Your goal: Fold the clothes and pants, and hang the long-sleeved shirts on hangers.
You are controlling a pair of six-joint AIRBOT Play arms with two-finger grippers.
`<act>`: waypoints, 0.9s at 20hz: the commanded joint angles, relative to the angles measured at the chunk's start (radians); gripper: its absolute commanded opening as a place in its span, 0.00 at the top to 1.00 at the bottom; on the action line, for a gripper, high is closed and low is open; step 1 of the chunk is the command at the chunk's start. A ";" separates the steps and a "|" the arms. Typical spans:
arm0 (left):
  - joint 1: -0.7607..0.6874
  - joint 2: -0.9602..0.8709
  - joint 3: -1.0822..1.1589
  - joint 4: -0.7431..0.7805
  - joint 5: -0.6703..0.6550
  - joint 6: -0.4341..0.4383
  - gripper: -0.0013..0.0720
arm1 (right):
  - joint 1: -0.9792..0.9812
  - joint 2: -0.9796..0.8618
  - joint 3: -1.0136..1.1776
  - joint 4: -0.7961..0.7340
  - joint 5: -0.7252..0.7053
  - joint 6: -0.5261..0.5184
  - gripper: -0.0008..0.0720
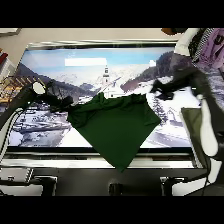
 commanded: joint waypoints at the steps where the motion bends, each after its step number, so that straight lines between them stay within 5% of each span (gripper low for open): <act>1: 0.016 0.002 0.000 0.000 -0.026 0.010 0.95 | -0.154 0.094 -0.066 -0.089 -0.185 -0.112 0.23; 7: 0.022 0.002 0.000 0.000 -0.036 0.009 0.95 | -0.200 0.123 -0.393 0.075 -0.103 -0.222 0.24; 15: 0.022 0.002 0.000 0.000 -0.035 0.009 0.94 | -0.173 0.121 -0.508 0.108 0.078 -0.227 0.30; 18: 0.022 0.002 0.000 0.000 -0.035 0.010 0.95 | -0.095 0.115 -0.515 0.098 0.111 -0.248 0.60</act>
